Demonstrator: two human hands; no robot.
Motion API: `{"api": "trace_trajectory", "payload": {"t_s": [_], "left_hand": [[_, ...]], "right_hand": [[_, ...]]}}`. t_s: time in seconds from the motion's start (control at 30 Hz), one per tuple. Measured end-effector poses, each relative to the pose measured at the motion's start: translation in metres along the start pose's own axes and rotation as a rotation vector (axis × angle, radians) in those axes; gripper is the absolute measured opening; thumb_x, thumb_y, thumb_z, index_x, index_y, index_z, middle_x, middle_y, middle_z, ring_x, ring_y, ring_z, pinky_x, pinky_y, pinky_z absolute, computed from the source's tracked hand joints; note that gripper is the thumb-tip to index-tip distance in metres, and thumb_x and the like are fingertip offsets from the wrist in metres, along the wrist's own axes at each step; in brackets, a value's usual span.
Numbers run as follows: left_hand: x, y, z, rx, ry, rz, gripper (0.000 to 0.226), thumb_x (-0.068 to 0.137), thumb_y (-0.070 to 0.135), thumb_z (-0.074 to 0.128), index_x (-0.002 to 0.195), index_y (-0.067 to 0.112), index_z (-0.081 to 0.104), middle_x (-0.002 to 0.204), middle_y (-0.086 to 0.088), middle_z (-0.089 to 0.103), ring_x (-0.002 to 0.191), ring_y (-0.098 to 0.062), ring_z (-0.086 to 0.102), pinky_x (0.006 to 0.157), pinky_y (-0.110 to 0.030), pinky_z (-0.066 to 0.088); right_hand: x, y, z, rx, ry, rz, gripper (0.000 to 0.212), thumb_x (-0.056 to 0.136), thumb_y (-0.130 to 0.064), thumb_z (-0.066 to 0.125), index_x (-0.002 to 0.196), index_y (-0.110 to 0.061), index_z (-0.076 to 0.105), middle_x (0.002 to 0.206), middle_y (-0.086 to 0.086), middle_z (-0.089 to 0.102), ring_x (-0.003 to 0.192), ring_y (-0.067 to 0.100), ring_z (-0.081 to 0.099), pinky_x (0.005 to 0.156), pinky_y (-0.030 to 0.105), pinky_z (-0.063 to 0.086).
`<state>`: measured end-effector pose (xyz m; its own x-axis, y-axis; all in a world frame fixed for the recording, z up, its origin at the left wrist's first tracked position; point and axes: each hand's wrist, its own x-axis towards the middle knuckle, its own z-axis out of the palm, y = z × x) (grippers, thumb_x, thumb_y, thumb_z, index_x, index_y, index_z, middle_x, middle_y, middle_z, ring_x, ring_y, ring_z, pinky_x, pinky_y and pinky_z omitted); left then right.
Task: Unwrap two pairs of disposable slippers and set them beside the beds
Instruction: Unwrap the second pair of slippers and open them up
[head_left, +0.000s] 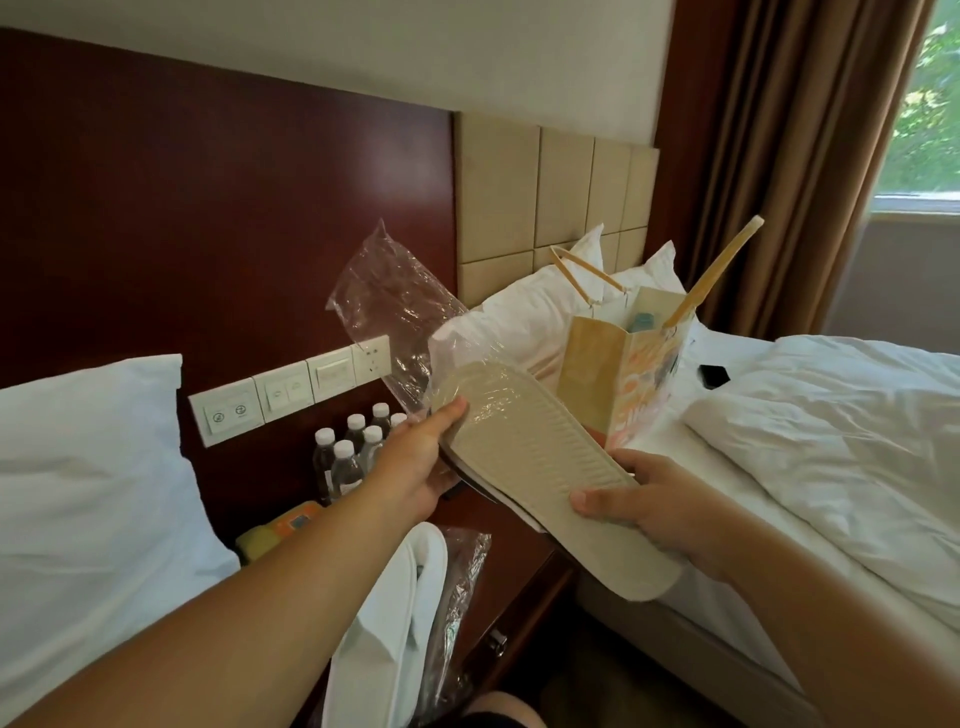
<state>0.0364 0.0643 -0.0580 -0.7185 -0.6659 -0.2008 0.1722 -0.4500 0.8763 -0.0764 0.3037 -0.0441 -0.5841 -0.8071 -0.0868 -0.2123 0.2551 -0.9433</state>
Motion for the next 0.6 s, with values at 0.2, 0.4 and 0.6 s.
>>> {"api": "trace_trajectory", "payload": {"t_s": [0.2, 0.4, 0.6], "left_hand": [[0.031, -0.018, 0.002, -0.019, 0.044, -0.025, 0.027, 0.088, 0.028, 0.069, 0.112, 0.016, 0.066, 0.094, -0.005, 0.073, 0.069, -0.016, 0.070, 0.056, -0.029, 0.056], [0.071, -0.051, -0.014, 0.111, 0.190, -0.049, 0.038, 0.092, 0.007, 0.063, 0.122, 0.022, 0.044, 0.110, -0.010, 0.071, 0.075, -0.019, 0.073, 0.061, -0.036, 0.060], [0.102, -0.098, -0.025, 0.410, 0.181, -0.164, 0.038, 0.090, 0.003, 0.064, 0.120, 0.018, 0.046, 0.105, -0.014, 0.068, 0.055, -0.015, 0.070, 0.045, -0.026, 0.053]], "right_hand": [[0.000, 0.034, -0.032, -0.048, 0.024, 0.071, 0.043, 0.054, -0.052, 0.090, 0.092, -0.042, 0.073, 0.091, -0.006, 0.079, 0.079, 0.016, 0.077, 0.064, 0.031, 0.061], [0.012, 0.074, -0.060, 0.009, 0.297, 0.091, 0.053, 0.052, -0.059, 0.086, 0.097, -0.035, 0.073, 0.087, -0.005, 0.079, 0.076, 0.022, 0.077, 0.073, 0.048, 0.063], [0.037, 0.107, -0.068, 0.101, 0.395, 0.109, 0.044, 0.064, -0.054, 0.085, 0.101, -0.035, 0.071, 0.086, -0.010, 0.078, 0.075, 0.018, 0.076, 0.067, 0.044, 0.064]]}}
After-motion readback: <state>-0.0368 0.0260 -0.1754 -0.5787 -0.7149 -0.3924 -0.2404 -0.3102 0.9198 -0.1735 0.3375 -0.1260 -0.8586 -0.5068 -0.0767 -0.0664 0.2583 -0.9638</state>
